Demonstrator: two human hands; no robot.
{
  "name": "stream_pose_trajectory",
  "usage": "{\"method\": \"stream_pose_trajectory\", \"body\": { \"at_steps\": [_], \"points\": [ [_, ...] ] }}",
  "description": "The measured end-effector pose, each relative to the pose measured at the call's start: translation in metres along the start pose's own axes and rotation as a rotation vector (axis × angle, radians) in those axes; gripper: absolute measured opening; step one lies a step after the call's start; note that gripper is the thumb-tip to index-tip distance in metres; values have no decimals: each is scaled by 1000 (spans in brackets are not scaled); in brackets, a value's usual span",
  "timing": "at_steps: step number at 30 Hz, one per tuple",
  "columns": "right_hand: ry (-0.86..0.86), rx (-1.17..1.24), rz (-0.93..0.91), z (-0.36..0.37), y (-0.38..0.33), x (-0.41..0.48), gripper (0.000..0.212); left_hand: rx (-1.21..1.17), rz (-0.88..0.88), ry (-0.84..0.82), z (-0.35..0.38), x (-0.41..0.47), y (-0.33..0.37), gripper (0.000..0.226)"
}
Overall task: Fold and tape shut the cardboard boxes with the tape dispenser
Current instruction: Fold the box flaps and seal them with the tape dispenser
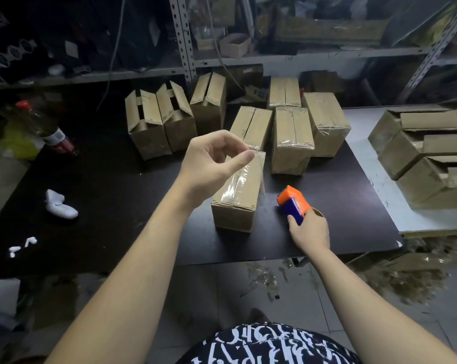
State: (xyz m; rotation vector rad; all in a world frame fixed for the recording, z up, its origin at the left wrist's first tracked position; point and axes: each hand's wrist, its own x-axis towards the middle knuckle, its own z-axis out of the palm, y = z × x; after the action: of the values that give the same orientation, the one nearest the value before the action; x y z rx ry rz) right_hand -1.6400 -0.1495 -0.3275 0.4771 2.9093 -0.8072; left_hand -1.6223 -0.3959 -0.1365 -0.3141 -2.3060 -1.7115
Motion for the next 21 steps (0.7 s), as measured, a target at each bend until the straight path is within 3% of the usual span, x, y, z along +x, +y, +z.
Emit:
{"method": "stream_pose_trajectory", "body": {
  "at_steps": [5, 8, 11, 12, 14, 17, 21],
  "points": [
    [134, 117, -90, 4, -14, -5, 32, 10, -72, -29, -6, -5, 5, 11],
    [207, 395, -253, -15, -47, -17, 42, -10, -123, -49, -12, -6, 6, 13],
    [-140, 778, -501, -45, -95, -32, 63, -40, -177, -75, -16, -6, 4, 12],
    [-279, 824, -554, -52, -108, -36, 63, -53, -192, -86, -18, -6, 3, 11],
    [-457, 831, -590, -57, -123, -39, 43, -66, -221, -84, -20, -7, 0, 7],
    [-545, 936, -502, -58, -124, -41, 13, -52, -281, 36, -24, -8, -9, 6],
    [-502, 871, -352, -53, -113, -40, 9, -42, -390, 163, -22, -14, -28, 6]
  ]
}}
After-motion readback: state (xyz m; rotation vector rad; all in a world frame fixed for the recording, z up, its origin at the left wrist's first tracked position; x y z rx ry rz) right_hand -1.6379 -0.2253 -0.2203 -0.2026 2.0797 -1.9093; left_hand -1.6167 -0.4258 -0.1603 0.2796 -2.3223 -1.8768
